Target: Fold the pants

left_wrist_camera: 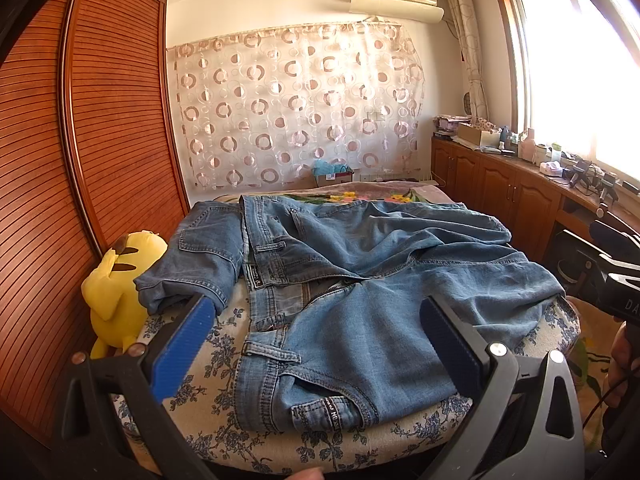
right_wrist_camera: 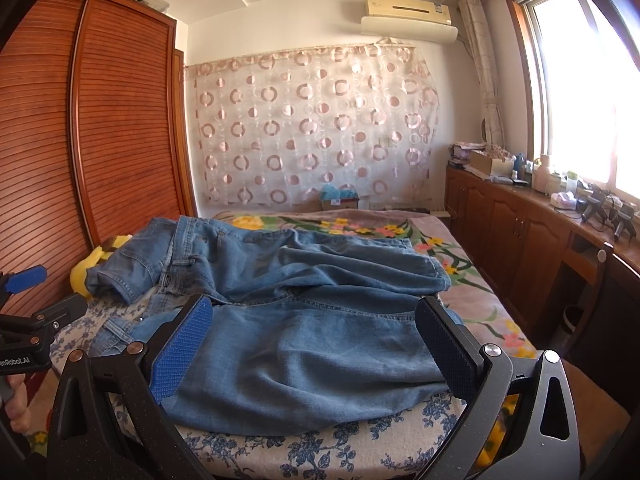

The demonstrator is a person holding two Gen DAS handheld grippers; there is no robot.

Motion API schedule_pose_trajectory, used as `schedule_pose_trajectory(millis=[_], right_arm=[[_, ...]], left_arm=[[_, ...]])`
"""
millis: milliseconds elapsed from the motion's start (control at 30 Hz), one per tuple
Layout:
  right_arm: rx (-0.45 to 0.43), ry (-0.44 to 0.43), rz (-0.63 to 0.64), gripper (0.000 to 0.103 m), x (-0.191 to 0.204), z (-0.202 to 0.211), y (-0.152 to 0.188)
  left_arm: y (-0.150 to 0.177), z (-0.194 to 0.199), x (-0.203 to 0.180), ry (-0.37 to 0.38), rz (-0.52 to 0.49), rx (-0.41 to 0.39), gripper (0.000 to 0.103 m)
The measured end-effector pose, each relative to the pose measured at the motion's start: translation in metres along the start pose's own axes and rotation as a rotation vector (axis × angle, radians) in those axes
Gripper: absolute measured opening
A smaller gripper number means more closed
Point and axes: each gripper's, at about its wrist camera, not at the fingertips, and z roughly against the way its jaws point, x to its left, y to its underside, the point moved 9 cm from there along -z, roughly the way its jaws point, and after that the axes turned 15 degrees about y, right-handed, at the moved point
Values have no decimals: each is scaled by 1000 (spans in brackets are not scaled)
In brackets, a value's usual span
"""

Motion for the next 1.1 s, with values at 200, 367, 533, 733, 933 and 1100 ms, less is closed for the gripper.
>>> schedule_pose_trajectory(millis=[200,367,533,733,933,1100], right_arm=[[0,-2,0,103,0,0,0],[0,-1,-1,103,-1,0,0],[-2,-3,-1,103,-1,0,0],[-1,-1,0,103,-1,0,0],[-1,-2,0,103,-1,0,0],[-2,-1,-1,103,-1,0,0]], left_arm=[[0,0,0,0,0,-1,103],[0,0,0,0,0,-2,103],[-2,2,-1,1,0,-3,103],[-4,3,-2,0,0,-3,103],[-4,3,-2,0,-1,-5,103],[-14,11,-3,0,-1,-6,103]])
